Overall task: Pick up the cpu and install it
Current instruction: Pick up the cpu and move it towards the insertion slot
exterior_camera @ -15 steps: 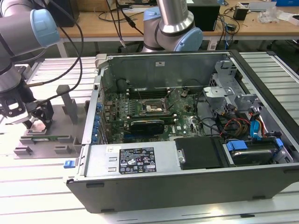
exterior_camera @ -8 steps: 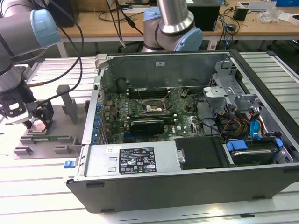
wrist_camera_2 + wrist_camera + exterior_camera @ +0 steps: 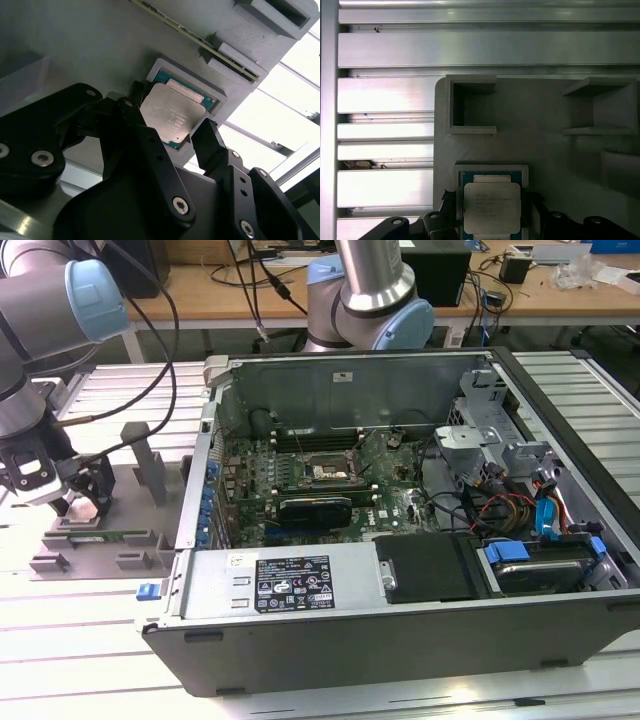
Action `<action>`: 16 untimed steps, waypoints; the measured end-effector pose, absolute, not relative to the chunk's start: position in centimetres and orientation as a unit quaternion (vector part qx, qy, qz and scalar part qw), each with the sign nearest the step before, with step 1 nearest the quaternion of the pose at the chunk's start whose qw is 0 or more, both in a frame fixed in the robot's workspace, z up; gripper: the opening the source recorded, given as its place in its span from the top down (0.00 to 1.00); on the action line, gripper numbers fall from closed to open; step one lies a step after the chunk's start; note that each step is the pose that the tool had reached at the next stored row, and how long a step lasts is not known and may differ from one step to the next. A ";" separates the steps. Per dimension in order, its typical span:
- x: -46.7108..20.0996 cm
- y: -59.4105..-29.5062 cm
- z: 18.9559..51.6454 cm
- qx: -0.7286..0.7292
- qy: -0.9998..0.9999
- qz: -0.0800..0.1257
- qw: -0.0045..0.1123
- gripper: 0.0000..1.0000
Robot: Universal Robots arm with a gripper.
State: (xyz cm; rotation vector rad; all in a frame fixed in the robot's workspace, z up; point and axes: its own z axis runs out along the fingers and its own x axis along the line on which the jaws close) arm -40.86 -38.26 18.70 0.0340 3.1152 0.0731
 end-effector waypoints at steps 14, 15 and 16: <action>-40.9 -38.3 18.8 0.011 1.000 0.023 0.013 0.45; -40.9 -38.3 18.8 0.011 1.000 0.023 0.013 0.45; -40.9 -38.3 18.9 0.011 1.000 0.023 0.012 0.45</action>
